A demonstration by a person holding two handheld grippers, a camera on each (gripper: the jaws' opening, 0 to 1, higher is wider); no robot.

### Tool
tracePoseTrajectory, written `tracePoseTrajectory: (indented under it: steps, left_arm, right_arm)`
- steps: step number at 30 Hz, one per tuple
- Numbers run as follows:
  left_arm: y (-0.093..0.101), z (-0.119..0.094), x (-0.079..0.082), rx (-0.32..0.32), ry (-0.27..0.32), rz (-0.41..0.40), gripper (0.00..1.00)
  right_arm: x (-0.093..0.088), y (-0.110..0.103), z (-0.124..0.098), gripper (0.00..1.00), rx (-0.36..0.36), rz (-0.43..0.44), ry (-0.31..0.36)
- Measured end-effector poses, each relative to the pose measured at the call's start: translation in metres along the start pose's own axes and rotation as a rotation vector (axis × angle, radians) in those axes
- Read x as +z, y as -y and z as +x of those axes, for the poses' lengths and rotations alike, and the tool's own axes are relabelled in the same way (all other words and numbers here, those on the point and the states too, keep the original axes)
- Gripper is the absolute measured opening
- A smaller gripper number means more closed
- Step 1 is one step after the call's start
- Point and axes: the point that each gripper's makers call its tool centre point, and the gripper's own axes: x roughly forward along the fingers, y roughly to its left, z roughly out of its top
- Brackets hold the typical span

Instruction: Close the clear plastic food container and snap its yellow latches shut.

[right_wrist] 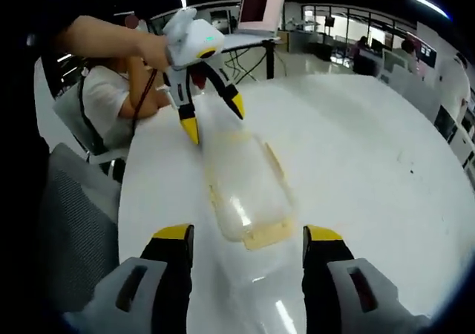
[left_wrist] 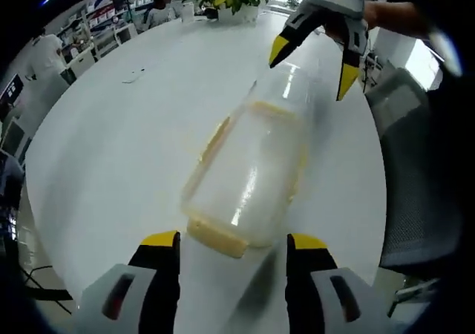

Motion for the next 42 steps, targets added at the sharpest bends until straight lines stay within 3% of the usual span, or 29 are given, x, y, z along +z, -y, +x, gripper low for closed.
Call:
tracePoseTrajectory:
  steps: [12, 22, 23, 26, 30, 33, 42]
  left_arm:
    - [-0.009, 0.014, -0.006, -0.017, -0.061, 0.117, 0.48]
    - [-0.011, 0.017, -0.007, -0.04, -0.062, 0.121, 0.47]
    - [-0.012, 0.017, -0.007, -0.043, -0.067, 0.135, 0.47]
    - [-0.011, 0.018, -0.006, -0.057, -0.08, 0.156, 0.47]
    - [-0.007, 0.018, -0.006, -0.093, -0.102, 0.2, 0.42]
    - [-0.008, 0.016, -0.014, -0.107, -0.164, 0.286, 0.37]
    - [-0.004, 0.025, -0.016, -0.096, -0.171, 0.332, 0.33]
  right_arm:
    - [-0.017, 0.012, 0.027, 0.51, 0.017, -0.12, -0.16]
    - [-0.03, 0.016, 0.043, 0.47, 0.042, -0.206, -0.28]
    - [-0.029, 0.019, 0.044, 0.47, 0.043, -0.251, -0.286]
    - [-0.038, 0.018, 0.047, 0.44, 0.059, -0.252, -0.347]
    - [-0.038, 0.021, 0.049, 0.43, 0.056, -0.26, -0.357]
    - [-0.039, 0.02, 0.049, 0.4, 0.062, -0.259, -0.374]
    - [-0.044, 0.021, 0.051, 0.38, 0.056, -0.277, -0.409]
